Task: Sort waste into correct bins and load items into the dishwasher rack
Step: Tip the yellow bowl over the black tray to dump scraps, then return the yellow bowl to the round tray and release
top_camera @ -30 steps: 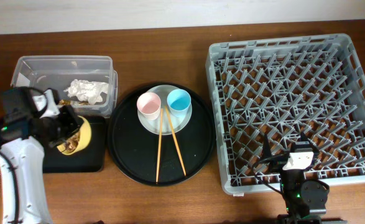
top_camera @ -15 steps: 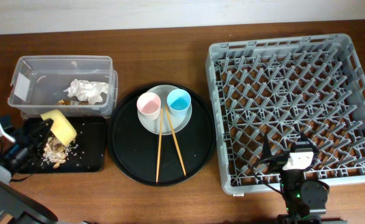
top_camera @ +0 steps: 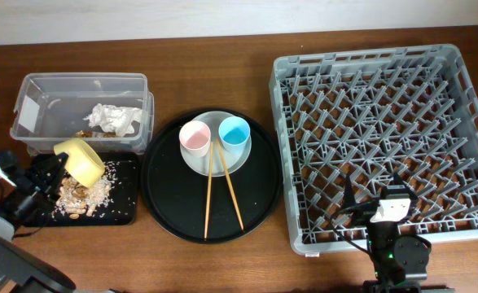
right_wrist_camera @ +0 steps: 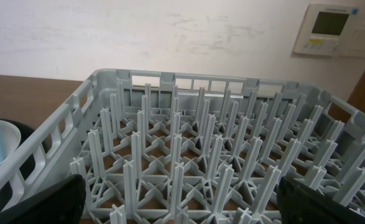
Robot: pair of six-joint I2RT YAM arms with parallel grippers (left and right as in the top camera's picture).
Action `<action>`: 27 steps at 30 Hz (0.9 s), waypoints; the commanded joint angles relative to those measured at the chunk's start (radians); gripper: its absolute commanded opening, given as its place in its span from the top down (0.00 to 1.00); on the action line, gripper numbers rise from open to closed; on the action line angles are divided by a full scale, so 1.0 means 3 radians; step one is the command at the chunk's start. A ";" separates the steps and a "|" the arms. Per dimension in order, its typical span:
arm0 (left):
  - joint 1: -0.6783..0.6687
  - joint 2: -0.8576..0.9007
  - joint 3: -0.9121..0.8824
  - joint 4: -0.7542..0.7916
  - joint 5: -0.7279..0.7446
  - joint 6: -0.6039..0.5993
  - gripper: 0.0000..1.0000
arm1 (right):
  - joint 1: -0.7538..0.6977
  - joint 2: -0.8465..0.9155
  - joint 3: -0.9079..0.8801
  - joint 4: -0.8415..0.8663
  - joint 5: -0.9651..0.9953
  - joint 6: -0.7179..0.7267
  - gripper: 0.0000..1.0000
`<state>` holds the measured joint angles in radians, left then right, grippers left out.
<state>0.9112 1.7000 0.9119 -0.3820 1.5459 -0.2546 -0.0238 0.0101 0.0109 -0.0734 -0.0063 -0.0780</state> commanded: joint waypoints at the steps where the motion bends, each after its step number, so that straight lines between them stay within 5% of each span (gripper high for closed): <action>1: 0.0005 0.0018 0.0006 0.0015 0.0093 -0.0145 1.00 | -0.0009 -0.0022 -0.0018 -0.0015 -0.0018 0.0023 0.02; 6: -0.0299 -0.0046 0.0006 -0.0305 0.0095 -0.0113 1.00 | -0.0009 -0.0022 -0.0018 -0.0015 -0.0018 0.0023 0.02; 10: -0.0880 -0.0919 0.0006 -0.0496 -0.0390 0.0056 1.00 | -0.0009 -0.0022 -0.0018 -0.0015 -0.0018 0.0023 0.02; 15: -0.2828 -0.2246 0.0006 -0.1195 -0.3686 0.0056 1.00 | -0.0009 -0.0022 -0.0018 -0.0015 -0.0018 0.0023 0.02; 20: -0.4424 -0.1789 0.0000 -0.1277 -0.5130 -0.0251 1.00 | -0.0009 -0.0022 -0.0018 -0.0015 -0.0018 0.0023 0.02; 23: -0.4630 -0.1125 0.0000 -0.1260 -0.5556 -0.0401 1.00 | -0.0009 -0.0022 -0.0018 -0.0015 -0.0018 0.0023 0.02; 27: -0.4636 -0.0595 0.0000 -0.1052 -0.5250 -0.0512 1.00 | -0.0009 -0.0022 -0.0018 -0.0015 -0.0018 0.0023 0.02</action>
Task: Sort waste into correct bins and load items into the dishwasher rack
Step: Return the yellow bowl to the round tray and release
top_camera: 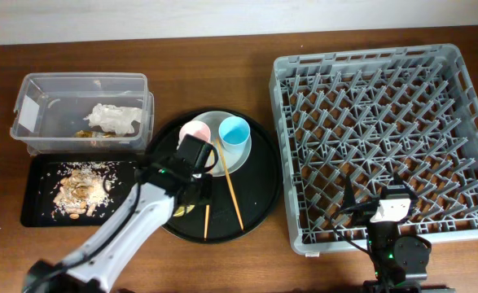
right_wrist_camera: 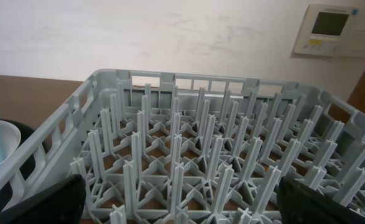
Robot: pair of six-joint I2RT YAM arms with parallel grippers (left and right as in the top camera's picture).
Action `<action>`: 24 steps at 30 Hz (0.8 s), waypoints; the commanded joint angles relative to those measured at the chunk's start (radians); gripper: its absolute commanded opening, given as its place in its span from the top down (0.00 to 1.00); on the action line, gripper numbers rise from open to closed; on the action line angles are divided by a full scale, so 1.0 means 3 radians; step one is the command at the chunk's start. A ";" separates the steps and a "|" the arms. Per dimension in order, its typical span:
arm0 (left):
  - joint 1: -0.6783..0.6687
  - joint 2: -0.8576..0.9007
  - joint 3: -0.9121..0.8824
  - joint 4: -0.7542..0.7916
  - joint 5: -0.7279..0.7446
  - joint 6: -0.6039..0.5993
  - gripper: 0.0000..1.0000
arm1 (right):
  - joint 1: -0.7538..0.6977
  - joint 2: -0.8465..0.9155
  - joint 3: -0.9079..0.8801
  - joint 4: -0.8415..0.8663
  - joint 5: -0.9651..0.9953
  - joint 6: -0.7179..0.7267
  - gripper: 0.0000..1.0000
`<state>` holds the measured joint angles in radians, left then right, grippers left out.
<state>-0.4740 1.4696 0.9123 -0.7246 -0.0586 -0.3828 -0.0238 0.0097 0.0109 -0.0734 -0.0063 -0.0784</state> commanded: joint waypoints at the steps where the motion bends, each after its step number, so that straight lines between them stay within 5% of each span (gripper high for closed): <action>1: -0.0025 0.0228 -0.0001 0.0123 0.0099 -0.0099 1.00 | -0.0009 -0.0020 -0.0018 -0.0015 -0.0018 0.0024 0.02; 12: -0.0025 0.0235 -0.0001 0.0221 0.0434 -0.0122 0.99 | -0.0009 -0.0020 -0.0018 -0.0015 -0.0018 0.0024 0.02; 17: 0.0053 0.0156 0.0184 0.0095 0.0111 -0.0120 0.40 | -0.0009 -0.0020 -0.0018 -0.0015 -0.0018 0.0024 0.02; 19: 0.0595 -0.0158 0.0785 -0.0327 -0.0432 -0.0117 0.14 | -0.0009 -0.0020 -0.0018 -0.0015 -0.0018 0.0024 0.02; 24: 0.2541 -0.0539 0.1217 -0.0586 -0.0420 -0.0070 0.01 | -0.0009 -0.0020 -0.0018 -0.0015 -0.0018 0.0024 0.02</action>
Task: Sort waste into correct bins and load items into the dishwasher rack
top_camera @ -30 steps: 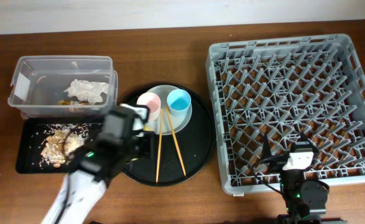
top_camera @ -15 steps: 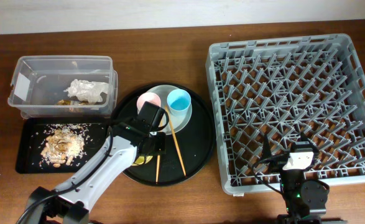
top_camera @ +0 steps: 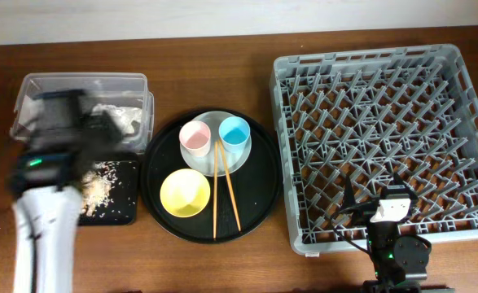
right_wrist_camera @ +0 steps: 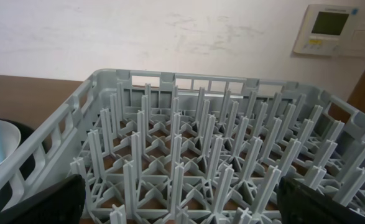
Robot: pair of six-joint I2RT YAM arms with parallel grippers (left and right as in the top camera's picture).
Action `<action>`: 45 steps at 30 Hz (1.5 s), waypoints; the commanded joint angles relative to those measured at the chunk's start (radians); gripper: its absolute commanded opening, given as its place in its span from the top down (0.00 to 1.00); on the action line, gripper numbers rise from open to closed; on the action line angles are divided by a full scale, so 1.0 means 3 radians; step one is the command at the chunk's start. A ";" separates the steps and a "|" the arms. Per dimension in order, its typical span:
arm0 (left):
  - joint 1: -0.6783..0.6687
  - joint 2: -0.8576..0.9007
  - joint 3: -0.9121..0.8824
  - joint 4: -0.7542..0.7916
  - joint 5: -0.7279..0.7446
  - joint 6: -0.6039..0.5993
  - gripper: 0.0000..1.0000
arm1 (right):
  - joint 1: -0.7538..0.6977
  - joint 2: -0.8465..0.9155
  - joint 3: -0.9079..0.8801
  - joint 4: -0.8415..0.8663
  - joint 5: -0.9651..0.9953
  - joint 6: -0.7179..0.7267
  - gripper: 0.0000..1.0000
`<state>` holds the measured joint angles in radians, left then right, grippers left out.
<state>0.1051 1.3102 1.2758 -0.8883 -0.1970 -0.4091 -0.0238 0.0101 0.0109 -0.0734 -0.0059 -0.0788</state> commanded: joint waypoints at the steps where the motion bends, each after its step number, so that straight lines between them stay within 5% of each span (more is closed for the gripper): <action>1: 0.0806 -0.0008 0.0005 -0.0039 0.0057 0.0019 0.01 | -0.0009 -0.0022 -0.0018 -0.0017 -0.0019 0.0025 0.02; 4: 0.1100 -0.0008 0.0005 -0.0039 0.0056 0.0019 0.01 | -0.0009 -0.0022 -0.0018 -0.0015 -0.0019 0.0025 0.02; 26: 0.1100 -0.0008 0.0005 -0.0039 0.0057 0.0019 0.01 | -0.0009 0.0036 0.0209 -0.0142 -0.0244 0.0254 0.02; 28: 0.1100 -0.0008 0.0005 -0.0039 0.0056 0.0019 0.01 | -0.0009 0.0375 0.0768 -0.0408 -0.0352 0.0465 0.02; 31: 0.1100 -0.0008 0.0005 -0.0039 0.0056 0.0019 0.01 | -0.0009 0.1700 0.2139 -0.0870 -0.1240 0.0657 0.02; 33: 0.1100 -0.0008 0.0005 -0.0039 0.0056 0.0019 0.01 | -0.0009 0.2696 0.3134 -0.1445 -0.2375 0.0983 0.02; 34: 0.1100 -0.0008 0.0005 -0.0039 0.0056 0.0019 0.01 | -0.0009 0.3086 0.3390 -0.1387 -0.3211 0.1106 0.02; 36: 0.1100 -0.0008 0.0005 -0.0039 0.0056 0.0019 0.01 | 0.0108 0.3713 0.3461 -0.1226 -0.3855 0.1451 0.02; 37: 0.1100 -0.0008 0.0005 -0.0039 0.0056 0.0019 0.01 | 0.0252 0.3894 0.3459 -0.1349 -0.3799 0.1342 0.05; 40: 0.1100 -0.0008 0.0005 -0.0039 0.0056 0.0019 0.01 | 0.1246 0.4379 0.3459 -0.1559 -0.2379 0.1396 0.43; 43: 0.1100 -0.0008 0.0005 -0.0039 0.0056 0.0019 0.01 | 0.2196 0.4672 0.3459 -0.1614 -0.0665 0.1620 0.53; 44: 0.1100 -0.0008 0.0005 -0.0039 0.0056 0.0019 0.01 | 0.2379 0.4771 0.3459 -0.1610 -0.0389 0.1629 0.66; 45: 0.1100 -0.0008 0.0005 -0.0039 0.0057 0.0019 0.01 | 0.2585 0.4945 0.3459 -0.1603 -0.0066 0.1710 0.93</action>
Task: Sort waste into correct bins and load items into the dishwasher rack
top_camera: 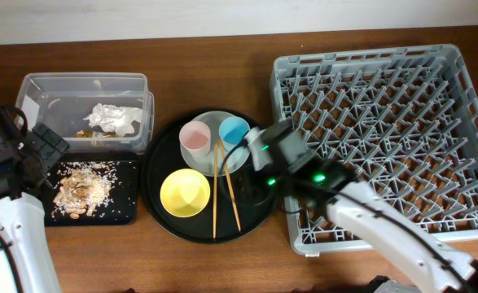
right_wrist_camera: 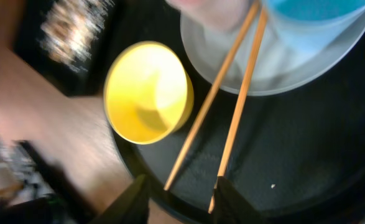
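On the round black tray [top_camera: 259, 203] stand a yellow bowl [top_camera: 185, 193] and a white plate [top_camera: 208, 159] carrying a pink cup [top_camera: 195, 136] and a blue cup [top_camera: 234, 130]. Two wooden chopsticks [top_camera: 216, 191] lean from the plate onto the tray. My right gripper [top_camera: 257, 167] hangs open above the tray's right side. In the right wrist view its fingers [right_wrist_camera: 135, 199] frame the chopsticks' [right_wrist_camera: 210, 106] near ends, with the bowl [right_wrist_camera: 148, 92] to the left; nothing is held. My left gripper [top_camera: 43, 148] is beside the scrap tray, its jaws unclear.
The grey dishwasher rack [top_camera: 385, 138] fills the right side. At the back left a clear bin [top_camera: 27, 110] holds crumpled paper [top_camera: 112, 120]. In front of it lies a black rectangular tray [top_camera: 124, 213] with food scraps [top_camera: 80, 189].
My right arm has left its place at the rack's front edge and now reaches over the round tray, gripper open above the chopsticks. My left arm has drawn back to the left.
My left gripper first held the yellow bowl tipped over the scrap tray. Then it was down over the round tray with the bowl. After that the bowl stood upright on the tray and the left arm was back by the bin. Now the right arm reaches over the tray.
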Robot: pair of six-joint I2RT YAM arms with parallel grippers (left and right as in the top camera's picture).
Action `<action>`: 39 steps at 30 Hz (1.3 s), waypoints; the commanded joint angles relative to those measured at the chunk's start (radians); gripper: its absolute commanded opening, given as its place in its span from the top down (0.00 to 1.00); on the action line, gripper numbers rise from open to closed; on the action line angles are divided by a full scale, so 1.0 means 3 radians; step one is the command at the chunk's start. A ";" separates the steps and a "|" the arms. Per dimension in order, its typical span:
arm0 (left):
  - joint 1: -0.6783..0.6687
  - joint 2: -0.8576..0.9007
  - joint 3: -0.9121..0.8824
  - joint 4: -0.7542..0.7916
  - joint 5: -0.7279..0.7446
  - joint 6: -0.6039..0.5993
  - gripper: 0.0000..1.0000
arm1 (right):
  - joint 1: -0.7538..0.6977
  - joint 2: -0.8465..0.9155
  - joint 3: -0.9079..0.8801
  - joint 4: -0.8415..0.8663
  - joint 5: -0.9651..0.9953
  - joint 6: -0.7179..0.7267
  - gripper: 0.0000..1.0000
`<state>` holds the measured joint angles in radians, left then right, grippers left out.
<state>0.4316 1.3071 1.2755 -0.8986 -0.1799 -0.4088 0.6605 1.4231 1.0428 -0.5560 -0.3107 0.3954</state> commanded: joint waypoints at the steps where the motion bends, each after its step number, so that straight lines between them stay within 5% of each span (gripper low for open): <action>1: 0.0011 0.0003 0.0006 -0.0005 -0.0001 0.0018 0.01 | 0.0463 0.0439 0.0019 0.0031 0.1167 0.0373 0.96; 3: 0.0011 0.0003 0.0006 -0.0005 0.0000 0.0018 0.01 | 0.0615 0.0827 0.0019 0.0217 0.1241 0.0483 0.94; 4: 0.0011 0.0003 0.0006 -0.0005 0.0000 0.0018 0.01 | 0.0631 0.0988 0.0019 0.0310 0.1241 0.0484 0.79; 7: 0.0011 0.0003 0.0006 -0.0005 0.0000 0.0018 0.01 | 0.0631 0.1110 0.0019 0.0446 0.1293 0.0483 0.61; 11: 0.0011 0.0003 0.0006 -0.0005 0.0000 0.0018 0.01 | 0.0632 0.1119 -0.0024 0.0572 0.1488 0.0483 0.51; 13: 0.0011 0.0003 0.0006 -0.0005 0.0000 0.0018 0.01 | 0.0631 0.1119 -0.0025 0.0600 0.1488 0.0482 0.02; 14: 0.0011 0.0003 0.0006 -0.0005 -0.0001 0.0018 0.01 | 0.0631 0.1119 -0.0025 0.0600 0.1489 0.0482 0.02; 15: 0.0011 0.0003 0.0006 -0.0005 0.0000 0.0018 0.01 | 0.0631 0.1119 -0.0025 0.0599 0.1489 0.0482 0.13; 16: 0.0011 0.0003 0.0006 -0.0005 -0.0001 0.0018 0.01 | 0.0631 0.1119 -0.0025 0.0598 0.1488 0.0483 0.51; 18: 0.0011 0.0003 0.0006 -0.0005 0.0000 0.0018 0.01 | 0.0632 0.1119 -0.0025 0.0599 0.1489 0.0484 0.61; 26: 0.0011 0.0003 0.0006 -0.0005 -0.0001 0.0018 0.01 | 0.0635 0.1386 -0.0039 0.0741 0.1488 0.0484 0.63; 32: 0.0011 0.0003 0.0006 -0.0005 -0.0001 0.0018 0.01 | 0.0635 0.1389 -0.0041 0.0745 0.1486 0.0635 0.80; 39: 0.0011 0.0003 0.0006 -0.0005 0.0000 0.0018 0.01 | 0.0635 0.1387 -0.0041 0.0706 0.1394 0.0635 0.81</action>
<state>0.4316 1.3071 1.2755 -0.9009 -0.1802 -0.4088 0.8452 1.8256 1.0393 -0.3397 0.1127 0.5758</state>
